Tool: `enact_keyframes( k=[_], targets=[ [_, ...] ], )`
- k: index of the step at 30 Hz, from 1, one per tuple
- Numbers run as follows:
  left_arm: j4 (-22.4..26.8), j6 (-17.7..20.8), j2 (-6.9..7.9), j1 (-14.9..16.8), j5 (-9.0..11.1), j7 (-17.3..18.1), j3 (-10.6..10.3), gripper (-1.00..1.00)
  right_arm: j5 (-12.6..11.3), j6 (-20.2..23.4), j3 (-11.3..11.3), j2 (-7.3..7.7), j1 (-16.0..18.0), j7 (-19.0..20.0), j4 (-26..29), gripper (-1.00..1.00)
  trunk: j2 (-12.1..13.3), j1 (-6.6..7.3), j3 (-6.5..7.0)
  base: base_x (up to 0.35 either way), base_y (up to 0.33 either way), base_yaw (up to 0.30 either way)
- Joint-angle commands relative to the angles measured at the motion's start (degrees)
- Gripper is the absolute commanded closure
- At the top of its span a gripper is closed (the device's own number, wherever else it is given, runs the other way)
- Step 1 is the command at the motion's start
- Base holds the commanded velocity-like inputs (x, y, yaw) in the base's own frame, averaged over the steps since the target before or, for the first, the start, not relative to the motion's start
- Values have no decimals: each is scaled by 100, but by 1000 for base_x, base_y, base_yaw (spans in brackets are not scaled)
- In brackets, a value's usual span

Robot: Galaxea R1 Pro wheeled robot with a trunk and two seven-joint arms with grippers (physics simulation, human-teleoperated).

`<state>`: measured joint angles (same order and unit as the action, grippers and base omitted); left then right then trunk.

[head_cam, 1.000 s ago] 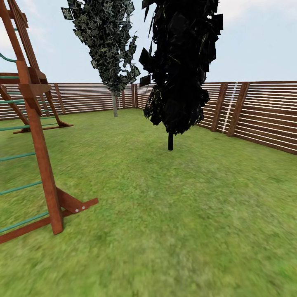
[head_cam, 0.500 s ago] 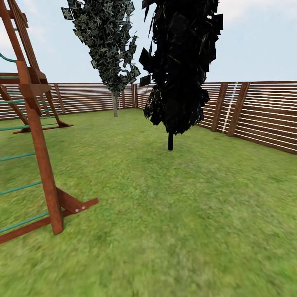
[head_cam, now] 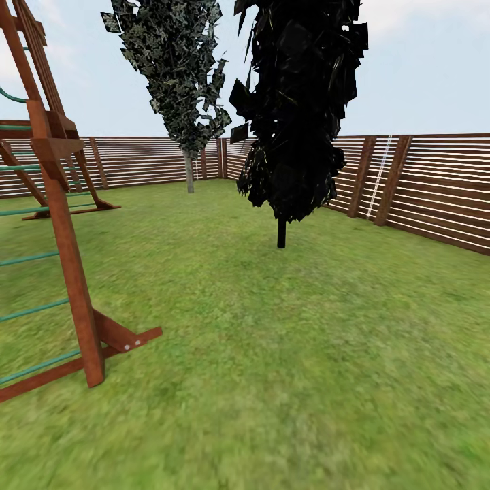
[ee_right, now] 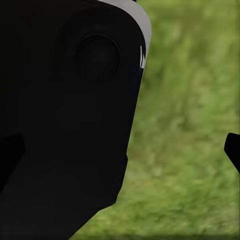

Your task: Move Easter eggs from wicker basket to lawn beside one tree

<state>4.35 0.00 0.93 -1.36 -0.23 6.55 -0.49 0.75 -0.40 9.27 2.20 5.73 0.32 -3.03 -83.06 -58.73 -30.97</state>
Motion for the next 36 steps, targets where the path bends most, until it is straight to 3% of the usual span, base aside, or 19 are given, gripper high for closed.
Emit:
enact_keyframes(
  k=[1,36],
  targets=[
    [13,0,2,-5,-3,17,-4,-100,8,-4,31,-1,8,3,-13,-100,-2,0,-4,0,0,0],
    [13,0,-1,-5,-3,17,-4,-100,7,-4,31,0,8,4,-13,-100,-2,0,-4,0,0,0]
  ],
)
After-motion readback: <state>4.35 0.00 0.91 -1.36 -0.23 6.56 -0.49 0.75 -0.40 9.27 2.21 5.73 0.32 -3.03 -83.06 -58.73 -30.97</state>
